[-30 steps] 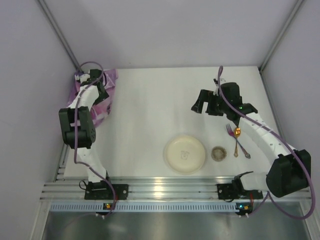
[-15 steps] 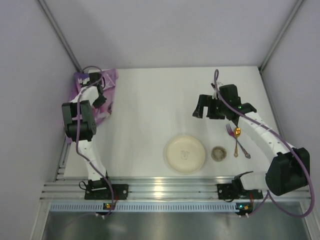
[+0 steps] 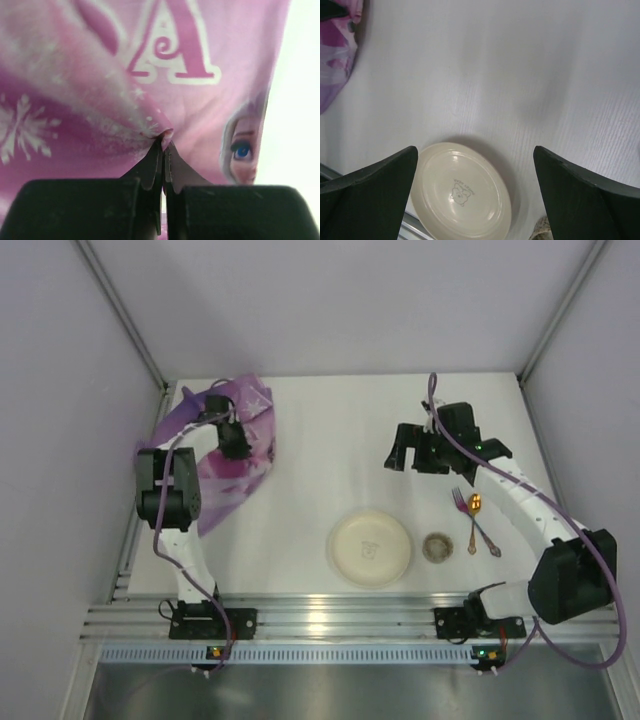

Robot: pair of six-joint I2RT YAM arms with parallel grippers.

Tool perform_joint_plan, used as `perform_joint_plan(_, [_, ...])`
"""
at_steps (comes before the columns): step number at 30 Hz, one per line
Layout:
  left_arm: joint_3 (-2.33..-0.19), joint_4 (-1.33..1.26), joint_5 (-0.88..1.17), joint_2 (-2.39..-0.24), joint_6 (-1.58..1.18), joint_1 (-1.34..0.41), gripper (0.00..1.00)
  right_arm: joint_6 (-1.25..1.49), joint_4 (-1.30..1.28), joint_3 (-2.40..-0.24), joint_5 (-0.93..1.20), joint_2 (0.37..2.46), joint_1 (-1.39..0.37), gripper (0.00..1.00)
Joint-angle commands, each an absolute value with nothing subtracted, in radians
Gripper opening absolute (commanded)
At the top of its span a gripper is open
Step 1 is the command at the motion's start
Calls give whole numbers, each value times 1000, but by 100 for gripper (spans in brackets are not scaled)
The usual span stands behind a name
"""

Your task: Set the dinner table for one person

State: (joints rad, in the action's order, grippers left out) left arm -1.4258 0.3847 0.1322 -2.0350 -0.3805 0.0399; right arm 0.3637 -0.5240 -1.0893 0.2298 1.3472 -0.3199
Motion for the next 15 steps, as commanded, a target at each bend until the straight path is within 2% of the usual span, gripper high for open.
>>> perform_joint_plan(1, [-1352, 377, 345, -1932, -221, -185, 0, 391, -518, -1166, 233, 1371, -321, 99])
perform_joint_plan(3, [-1301, 377, 347, -1907, -224, -282, 0, 400, -517, -1181, 235, 1381, -322, 99])
perform_joint_plan(6, [-1255, 367, 318, -1858, -300, -337, 0, 417, -512, -1199, 244, 1399, -322, 99])
perform_joint_plan(7, [-1247, 362, 319, -1847, -313, -350, 30, 423, -506, -1204, 250, 1414, -324, 99])
perform_joint_plan(8, [-1241, 365, 313, -1821, -324, -353, 43, 431, -505, -1212, 253, 1422, -324, 99])
perform_joint_plan(9, [-1241, 364, 307, -1806, -334, -353, 61, 437, -500, -1221, 256, 1430, -322, 99])
perform_joint_plan(10, [-1246, 368, 301, -1793, -337, -353, 98, 445, -486, -1226, 262, 1449, -322, 99])
perform_joint_plan(15, [-1290, 454, 195, -1683, -353, -353, 98, 474, -463, -1287, 268, 1537, -322, 100])
